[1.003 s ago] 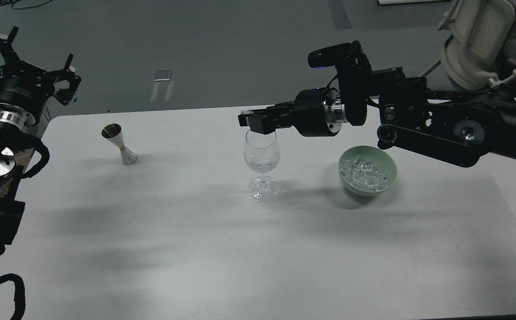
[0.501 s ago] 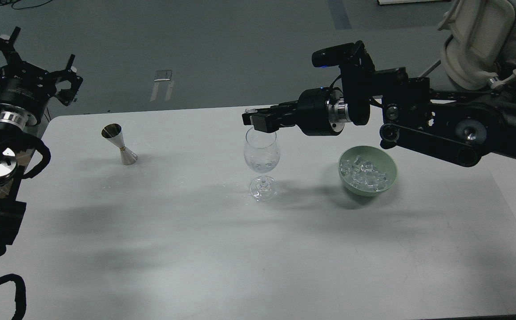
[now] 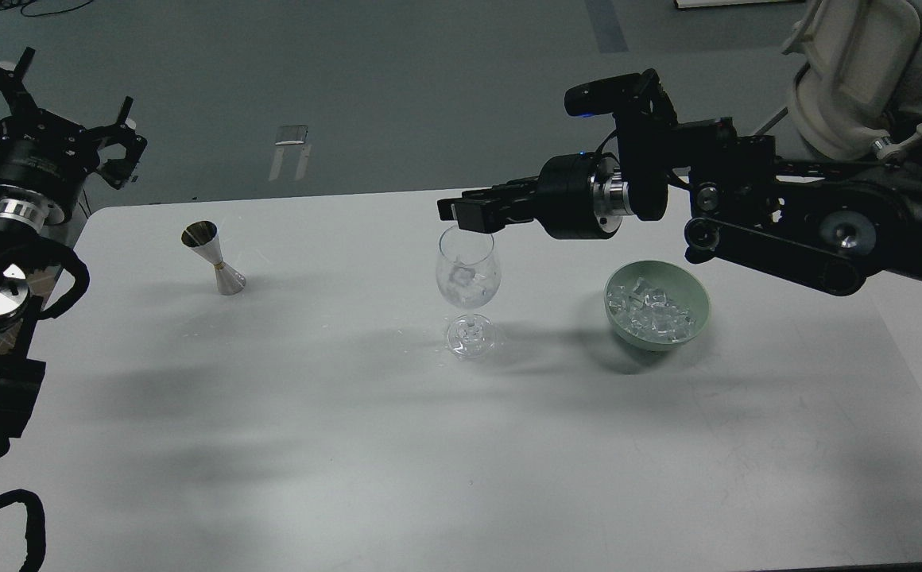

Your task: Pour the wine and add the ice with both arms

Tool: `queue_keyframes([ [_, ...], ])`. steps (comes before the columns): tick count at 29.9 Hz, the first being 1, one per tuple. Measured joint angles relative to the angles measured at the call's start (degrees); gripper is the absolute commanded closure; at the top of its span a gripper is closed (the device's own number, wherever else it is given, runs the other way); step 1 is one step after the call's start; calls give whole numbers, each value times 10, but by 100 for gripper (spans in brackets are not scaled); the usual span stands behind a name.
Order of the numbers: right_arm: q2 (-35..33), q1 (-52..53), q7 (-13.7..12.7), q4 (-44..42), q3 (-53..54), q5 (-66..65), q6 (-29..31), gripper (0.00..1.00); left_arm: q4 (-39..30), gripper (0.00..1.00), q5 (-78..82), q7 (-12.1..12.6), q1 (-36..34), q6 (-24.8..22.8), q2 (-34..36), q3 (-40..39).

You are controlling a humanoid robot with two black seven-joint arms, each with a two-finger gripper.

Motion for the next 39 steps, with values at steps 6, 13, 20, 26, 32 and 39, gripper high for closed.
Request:
queue_keyframes([
  [6,1,1,0,-7,19,1,-4,0,0,2,0,0,0,0,1,0],
  [13,7,-16,-3,-68,219,12,-10,0,0,2,2,1,0,6,4,8],
  [20,68,-70,-3,-112,487,29,-10,0,1,2,0,0,0,5,4,2],
  [26,90,-113,-3,-116,650,54,-10,0,1,2,10,6,-6,3,21,10],
  [32,94,-175,-3,-131,706,240,-11,2,1,2,21,0,-6,-1,24,11],
  [39,108,-223,-1,-159,718,454,-56,1,-5,2,39,-5,-8,0,21,11],
])
